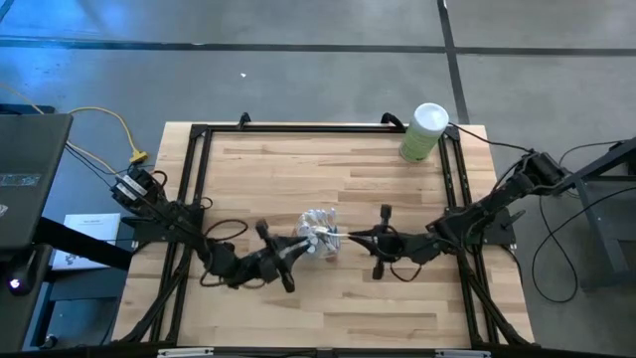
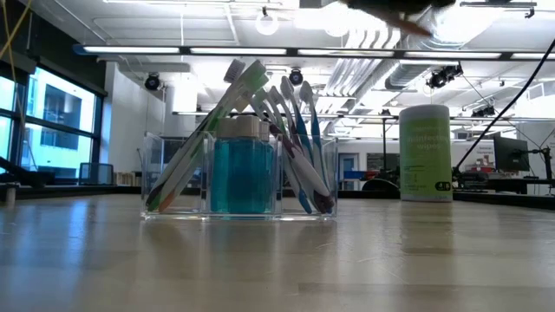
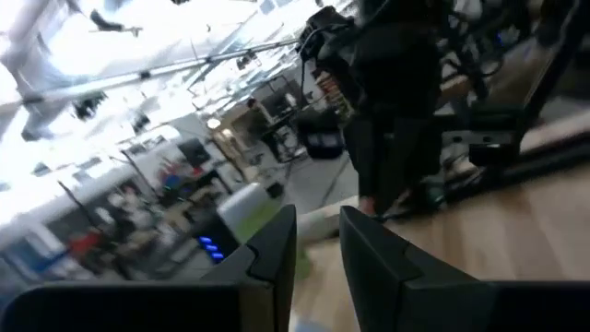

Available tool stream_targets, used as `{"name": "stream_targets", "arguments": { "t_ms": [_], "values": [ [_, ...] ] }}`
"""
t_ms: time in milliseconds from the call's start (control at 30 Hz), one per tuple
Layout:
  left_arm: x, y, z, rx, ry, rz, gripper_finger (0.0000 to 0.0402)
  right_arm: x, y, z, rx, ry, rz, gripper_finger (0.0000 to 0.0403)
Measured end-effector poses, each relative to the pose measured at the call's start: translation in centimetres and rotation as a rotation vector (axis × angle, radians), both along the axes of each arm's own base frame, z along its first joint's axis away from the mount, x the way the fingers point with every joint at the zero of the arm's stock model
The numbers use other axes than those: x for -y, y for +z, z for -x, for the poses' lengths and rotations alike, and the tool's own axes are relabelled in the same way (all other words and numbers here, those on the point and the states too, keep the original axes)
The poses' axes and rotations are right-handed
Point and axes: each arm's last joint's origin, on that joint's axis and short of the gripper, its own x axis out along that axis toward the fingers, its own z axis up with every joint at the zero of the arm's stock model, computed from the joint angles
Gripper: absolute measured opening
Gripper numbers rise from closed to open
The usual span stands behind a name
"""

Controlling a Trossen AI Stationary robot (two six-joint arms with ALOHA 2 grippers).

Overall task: Pick & Place toothbrushing station
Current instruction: Put the orange toothbrush into the transparent organizer

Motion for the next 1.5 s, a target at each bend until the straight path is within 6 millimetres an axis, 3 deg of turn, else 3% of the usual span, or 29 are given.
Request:
{"name": "stream_targets", "arguments": {
  "t_ms": [333,467,733,1000,1500],
  "values": [
    [-2.7,-1.1,-1.8,0.139,-0.259,0.264,0.0079,-2.4,2.6,1.0,0.188,0.040,0.175,0.0013],
    [-3.9,-1.1,-2.7,0.168,-0.377,0.312,0.0079,-2.0,3.1,0.7,0.228,0.037,0.191,0.0013],
    [-7.1,-1.0,-4.0,0.245,-0.358,0.472,0.0079,-0.3,3.0,-0.5,0.239,0.085,0.152,0.0013],
    [-8.3,-0.8,-4.6,0.237,-0.541,0.438,0.0079,0.9,2.9,-1.1,0.223,0.049,0.147,0.0013],
    [-8.9,-0.2,-4.5,0.300,-0.546,0.428,0.0079,1.5,2.3,-1.5,0.183,0.079,0.104,0.0013]
  ]
}}
